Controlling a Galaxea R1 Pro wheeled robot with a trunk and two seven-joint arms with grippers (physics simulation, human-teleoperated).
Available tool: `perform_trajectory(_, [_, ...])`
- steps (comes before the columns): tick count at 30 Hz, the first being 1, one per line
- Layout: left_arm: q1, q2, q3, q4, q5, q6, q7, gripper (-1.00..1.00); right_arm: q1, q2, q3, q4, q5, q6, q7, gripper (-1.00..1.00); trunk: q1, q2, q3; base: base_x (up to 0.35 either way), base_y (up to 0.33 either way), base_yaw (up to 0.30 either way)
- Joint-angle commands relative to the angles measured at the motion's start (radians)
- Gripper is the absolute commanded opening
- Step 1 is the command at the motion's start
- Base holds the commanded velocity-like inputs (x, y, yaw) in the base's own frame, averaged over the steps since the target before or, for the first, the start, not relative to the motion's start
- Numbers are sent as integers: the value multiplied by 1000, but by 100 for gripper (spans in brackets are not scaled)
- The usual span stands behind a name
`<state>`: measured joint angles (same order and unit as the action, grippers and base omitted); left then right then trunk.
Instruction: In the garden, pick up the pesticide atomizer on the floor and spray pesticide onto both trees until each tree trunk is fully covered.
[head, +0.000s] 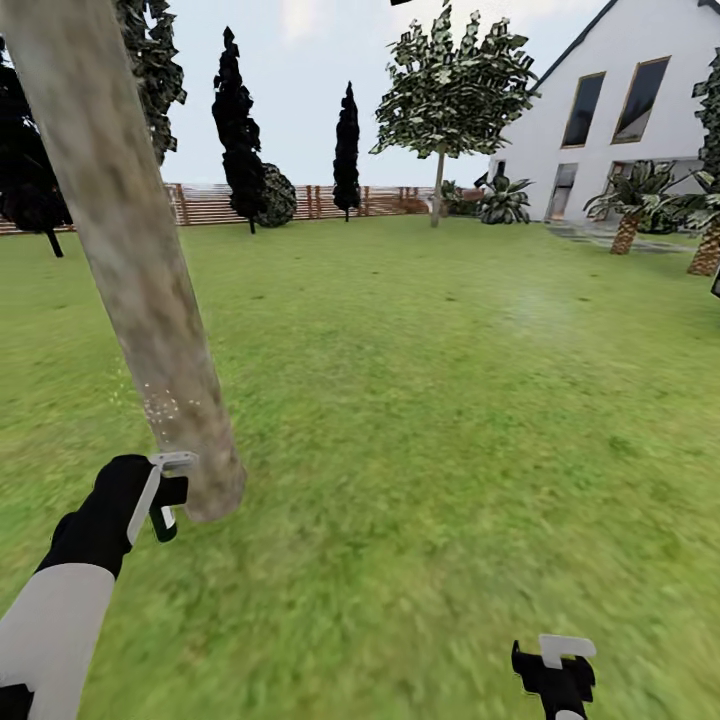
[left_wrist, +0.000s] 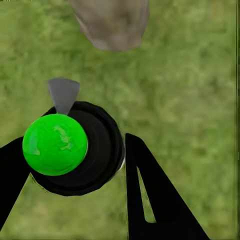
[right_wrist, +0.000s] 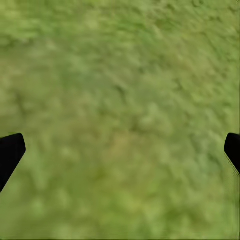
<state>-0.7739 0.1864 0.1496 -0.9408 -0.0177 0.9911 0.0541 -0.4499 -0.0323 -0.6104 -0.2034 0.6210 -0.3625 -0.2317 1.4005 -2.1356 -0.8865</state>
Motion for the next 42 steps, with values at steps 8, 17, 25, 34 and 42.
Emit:
perform_trajectory(8, [2, 3, 4, 3, -4, 3, 3, -100, -1, 0, -7, 2, 10, -4, -4, 100, 0, 0, -1, 187, -230, 7])
perform_trajectory(17, [10, 7, 7, 10, -5, 1, 6, -100, -1, 2, -6, 2, 11, -4, -3, 100, 0, 0, -1, 166, -233, 245])
perform_trajectory(25, [23, 33, 24, 17, -2, -1, 6, -100, -1, 2, -6, 2, 11, -4, -4, 100, 0, 0, -1, 207, -216, 277])
perform_trajectory(34, [24, 29, 24, 17, -2, -1, 7, -100, -1, -3, -8, 2, 11, -4, -3, 100, 0, 0, -1, 159, -194, 46])
perform_trajectory(42, [18, 24, 22, 13, -2, 1, 5, -100, -1, 0, -8, 1, 10, -4, -4, 100, 0, 0, -1, 17, -264, 8])
